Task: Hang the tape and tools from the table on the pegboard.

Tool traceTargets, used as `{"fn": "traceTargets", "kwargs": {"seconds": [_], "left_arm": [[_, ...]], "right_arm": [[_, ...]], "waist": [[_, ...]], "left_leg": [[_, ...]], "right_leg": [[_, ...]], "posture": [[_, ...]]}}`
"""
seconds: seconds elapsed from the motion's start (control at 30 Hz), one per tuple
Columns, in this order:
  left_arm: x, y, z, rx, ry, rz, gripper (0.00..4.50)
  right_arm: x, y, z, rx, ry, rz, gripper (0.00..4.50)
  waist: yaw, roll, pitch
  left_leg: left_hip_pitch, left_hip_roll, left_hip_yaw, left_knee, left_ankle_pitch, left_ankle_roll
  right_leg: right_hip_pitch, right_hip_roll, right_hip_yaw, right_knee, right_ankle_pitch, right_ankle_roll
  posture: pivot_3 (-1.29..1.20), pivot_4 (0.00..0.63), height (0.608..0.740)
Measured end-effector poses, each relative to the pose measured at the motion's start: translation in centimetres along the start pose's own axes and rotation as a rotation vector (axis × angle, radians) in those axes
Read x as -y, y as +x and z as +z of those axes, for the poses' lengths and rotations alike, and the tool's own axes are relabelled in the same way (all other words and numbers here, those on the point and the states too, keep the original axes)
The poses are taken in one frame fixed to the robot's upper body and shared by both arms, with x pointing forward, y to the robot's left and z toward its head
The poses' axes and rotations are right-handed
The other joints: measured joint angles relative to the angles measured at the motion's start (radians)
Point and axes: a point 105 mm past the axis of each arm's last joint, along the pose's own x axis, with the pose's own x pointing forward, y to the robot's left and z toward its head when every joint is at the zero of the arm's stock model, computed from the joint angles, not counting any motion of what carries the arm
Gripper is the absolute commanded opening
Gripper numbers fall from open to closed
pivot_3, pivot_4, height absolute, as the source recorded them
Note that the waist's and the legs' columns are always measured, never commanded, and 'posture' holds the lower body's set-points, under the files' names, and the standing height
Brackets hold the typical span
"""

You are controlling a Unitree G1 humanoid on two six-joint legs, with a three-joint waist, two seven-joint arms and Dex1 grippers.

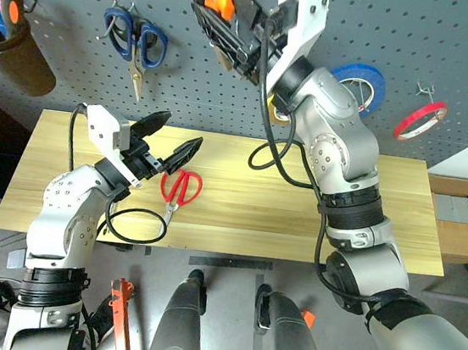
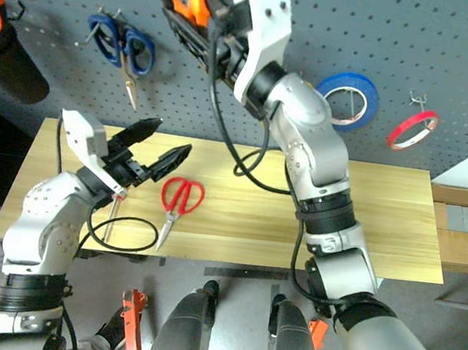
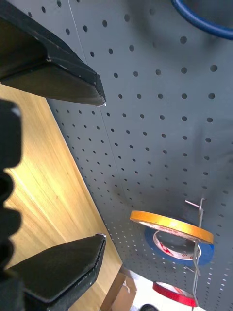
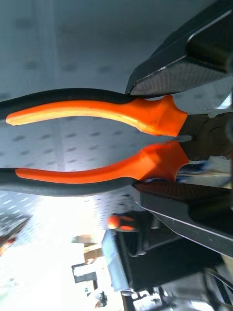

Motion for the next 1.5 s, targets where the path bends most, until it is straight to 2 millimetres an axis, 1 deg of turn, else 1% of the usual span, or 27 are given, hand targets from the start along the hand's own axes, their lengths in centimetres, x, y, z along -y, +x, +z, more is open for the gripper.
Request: {"fn": "traceTargets", "kwargs": {"seconds": [0.1, 0.17, 0.23, 0.3, 0.43, 0.57, 0.67, 0.77, 0.93, 1.07, 1.3, 1.37, 1.5], "left_arm": [[0.3, 0.2, -0.2, 0.004, -0.012, -0.003, 4.5], [0.4, 0.3, -0.4, 0.005, -0.018, 0.0, 4.5], [0.7, 0.6, -0.6, 0.002, -0.023, 0.001, 4.5], [0.8, 0.7, -0.8, 0.001, -0.025, 0.003, 4.5], [0.7, 0.8, -0.7, 0.015, -0.014, 0.032, 4.5], [0.7, 0.9, -0.8, 0.014, -0.013, 0.045, 4.5], [0.9, 0.9, -0.9, 0.015, -0.019, 0.044, 4.5], [1.3, 1.0, -1.2, 0.008, -0.026, 0.032, 4.5], [1.4, 0.9, -1.2, 0.007, -0.023, 0.037, 4.5], [1.5, 0.8, -0.8, 0.014, -0.015, 0.039, 4.5], [1.5, 0.6, -1.2, -0.005, -0.022, 0.041, 4.5], [1.5, 0.6, -1.2, -0.008, -0.024, 0.04, 4.5], [1.5, 0.6, -1.2, -0.008, -0.024, 0.039, 4.5]], "right_arm": [[-0.3, 0.6, -0.9, 0.007, -0.029, -0.008, 2.01], [-0.4, 1.0, -2.2, -0.014, -0.051, -0.019, 2.01], [0.2, 1.4, -3.4, -0.042, -0.084, -0.049, 2.01], [0.7, 1.7, -4.0, -0.058, -0.119, -0.072, 2.01], [1.7, 2.6, -3.9, -0.049, -0.172, -0.118, 2.01], [3.1, 2.8, -3.3, -0.033, -0.201, -0.184, 2.01], [3.7, 2.8, -3.6, -0.038, -0.206, -0.215, 2.01], [3.7, 2.8, -3.9, -0.042, -0.207, -0.224, 2.01], [3.7, 3.1, -3.8, -0.031, -0.207, -0.242, 2.01], [3.5, 3.1, -4.3, -0.036, -0.185, -0.258, 2.01], [3.7, 2.8, -4.8, -0.052, -0.175, -0.27, 2.01], [3.8, 2.6, -5.2, -0.063, -0.168, -0.274, 2.01], [4.0, 1.6, -6.8, -0.106, -0.137, -0.29, 2.01]], "waist": [[0.0, 0.0, -0.002], [-0.001, 0.0, -0.002], [0.0, 0.0, -0.002], [0.0, 0.0, -0.002], [0.0, 0.0, -0.002], [0.001, 0.0, -0.002], [0.0, 0.0, -0.002], [0.0, 0.0, -0.002], [0.001, 0.0, -0.002], [0.001, 0.0, -0.001], [0.002, 0.0, -0.001], [0.002, 0.0, -0.001], [0.002, 0.0, -0.001]], "left_leg": [[0.001, 0.0, -0.001, 0.0, 0.003, 0.001], [0.001, 0.0, -0.003, 0.0, 0.004, 0.002], [0.001, 0.0, -0.005, -0.001, 0.008, 0.0], [0.001, 0.001, -0.006, -0.001, 0.01, 0.0], [0.001, 0.002, -0.007, -0.001, 0.011, -0.001], [0.001, 0.002, -0.007, -0.002, 0.012, -0.003], [0.001, 0.002, -0.007, -0.002, 0.012, -0.003], [0.001, 0.002, -0.008, -0.003, 0.012, -0.003], [0.001, 0.002, -0.008, -0.002, 0.011, -0.002], [0.001, 0.002, -0.008, -0.002, 0.011, -0.001], [0.001, 0.002, -0.009, -0.002, 0.011, -0.001], [0.001, 0.002, -0.009, -0.002, 0.012, -0.001], [0.001, 0.002, -0.009, -0.002, 0.012, -0.001]], "right_leg": [[0.0, 0.0, 0.0, 0.003, 0.001, -0.002], [0.0, 0.001, -0.001, 0.005, 0.002, -0.004], [0.0, 0.002, -0.003, 0.006, 0.003, -0.006], [0.0, 0.004, -0.003, 0.006, 0.004, -0.007], [0.0, 0.004, -0.004, 0.006, 0.005, -0.008], [0.0, 0.004, -0.004, 0.006, 0.005, -0.008], [0.0, 0.004, -0.004, 0.006, 0.005, -0.008], [0.0, 0.004, -0.004, 0.006, 0.005, -0.008], [0.0, 0.004, -0.004, 0.006, 0.005, -0.008], [0.0, 0.004, -0.004, 0.007, 0.005, -0.008], [0.0, 0.004, -0.005, 0.007, 0.005, -0.008], [0.0, 0.004, -0.005, 0.007, 0.005, -0.008], [0.0, 0.004, -0.005, 0.007, 0.005, -0.008]], "posture": [[0.11, 0.298, 0.74], [0.11, 0.298, 0.74], [0.12, 0.303, 0.74], [0.12, 0.308, 0.74], [0.12, 0.315, 0.74], [0.12, 0.322, 0.74], [0.12, 0.329, 0.74], [0.13, 0.329, 0.74], [0.14, 0.337, 0.74], [0.14, 0.344, 0.74], [0.14, 0.353, 0.74], [0.13, 0.354, 0.74], [0.13, 0.357, 0.74]]}}
